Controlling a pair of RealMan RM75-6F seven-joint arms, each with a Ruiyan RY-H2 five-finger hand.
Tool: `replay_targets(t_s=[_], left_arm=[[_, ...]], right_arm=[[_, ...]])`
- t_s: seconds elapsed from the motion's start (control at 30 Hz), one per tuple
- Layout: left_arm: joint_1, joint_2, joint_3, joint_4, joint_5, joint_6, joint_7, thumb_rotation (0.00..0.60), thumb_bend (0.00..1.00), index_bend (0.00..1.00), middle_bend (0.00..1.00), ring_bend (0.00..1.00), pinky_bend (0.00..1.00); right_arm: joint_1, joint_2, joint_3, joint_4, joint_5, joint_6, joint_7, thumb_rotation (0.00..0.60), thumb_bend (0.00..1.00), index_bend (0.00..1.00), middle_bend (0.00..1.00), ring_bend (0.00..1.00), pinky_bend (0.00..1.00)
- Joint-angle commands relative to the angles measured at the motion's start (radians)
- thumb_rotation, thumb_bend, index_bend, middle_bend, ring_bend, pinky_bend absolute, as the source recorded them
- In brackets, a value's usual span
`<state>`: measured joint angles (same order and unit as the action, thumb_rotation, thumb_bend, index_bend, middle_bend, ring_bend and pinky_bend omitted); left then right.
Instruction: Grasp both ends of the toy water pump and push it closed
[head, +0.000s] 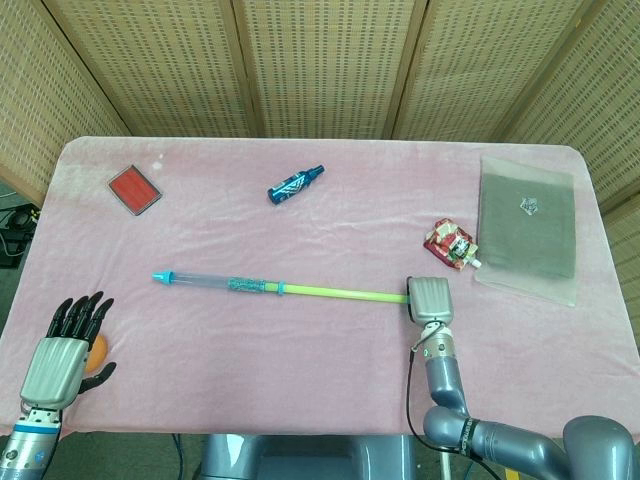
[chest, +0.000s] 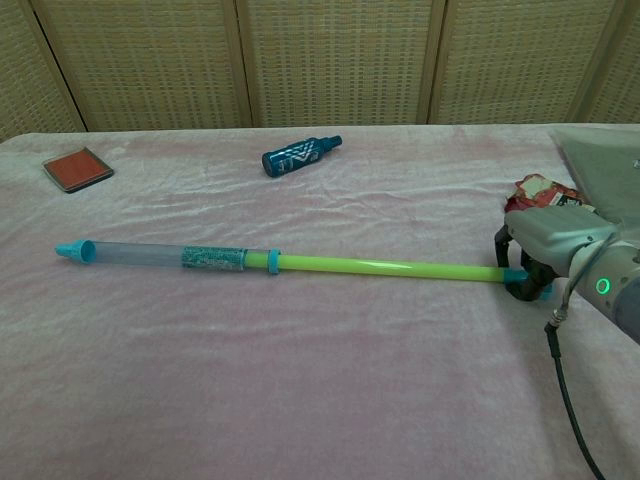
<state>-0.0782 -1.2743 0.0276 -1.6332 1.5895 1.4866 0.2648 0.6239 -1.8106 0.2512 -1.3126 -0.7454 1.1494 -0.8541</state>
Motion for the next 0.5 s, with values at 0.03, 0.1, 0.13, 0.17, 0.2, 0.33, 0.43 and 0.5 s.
replay_targets(t_s=[0.03, 0.1, 0.13, 0.17, 0.2, 0.33, 0.43, 0.5], left_arm=[[0.000, 0.000, 0.000, 0.000, 0.000, -0.001, 0.001, 0.600, 0.20, 0.00, 0.00, 0.00, 0.00], [-0.001, -0.001, 0.000, -0.001, 0.002, 0.000, 0.000, 0.600, 0.20, 0.00, 0.00, 0.00, 0.00], [-0.001, -0.001, 0.000, -0.002, 0.003, 0.001, 0.000, 0.600, 0.20, 0.00, 0.00, 0.00, 0.00], [0.000, -0.001, 0.001, -0.002, 0.005, 0.001, 0.000, 0.600, 0.20, 0.00, 0.00, 0.00, 0.00], [-0.001, -0.001, 0.002, -0.002, 0.006, 0.001, 0.001, 0.600, 0.20, 0.00, 0.00, 0.00, 0.00], [0.000, 0.000, 0.003, -0.008, 0.010, 0.002, 0.003, 0.600, 0.20, 0.00, 0.00, 0.00, 0.00], [-0.002, 0.003, 0.002, -0.019, 0.005, -0.002, 0.002, 0.600, 0.20, 0.00, 0.00, 0.00, 0.00], [-0.005, 0.006, 0.000, -0.031, 0.001, -0.010, 0.003, 0.600, 0.20, 0.01, 0.00, 0.00, 0.00]], right_arm=[[0.000, 0.001, -0.004, 0.004, -0.001, 0.003, 0.005, 0.600, 0.57, 0.71, 1.00, 1.00, 0.89], [-0.001, 0.002, -0.005, 0.001, -0.008, 0.008, 0.013, 0.600, 0.59, 0.79, 1.00, 1.00, 0.89], [-0.002, 0.005, -0.004, -0.004, -0.013, 0.013, 0.017, 0.600, 0.60, 0.82, 1.00, 1.00, 0.89], [-0.003, 0.009, -0.005, -0.012, -0.019, 0.018, 0.019, 0.600, 0.61, 0.84, 1.00, 1.00, 0.89], [-0.003, 0.014, -0.006, -0.022, -0.024, 0.024, 0.020, 0.600, 0.62, 0.85, 1.00, 1.00, 0.89], [-0.004, 0.045, 0.001, -0.090, -0.031, 0.046, 0.015, 0.600, 0.62, 0.87, 1.00, 1.00, 0.89], [0.000, 0.082, 0.014, -0.162, -0.021, 0.065, -0.007, 0.600, 0.63, 0.87, 1.00, 1.00, 0.89], [0.006, 0.109, 0.030, -0.215, -0.007, 0.076, -0.025, 0.600, 0.63, 0.88, 1.00, 1.00, 0.89]])
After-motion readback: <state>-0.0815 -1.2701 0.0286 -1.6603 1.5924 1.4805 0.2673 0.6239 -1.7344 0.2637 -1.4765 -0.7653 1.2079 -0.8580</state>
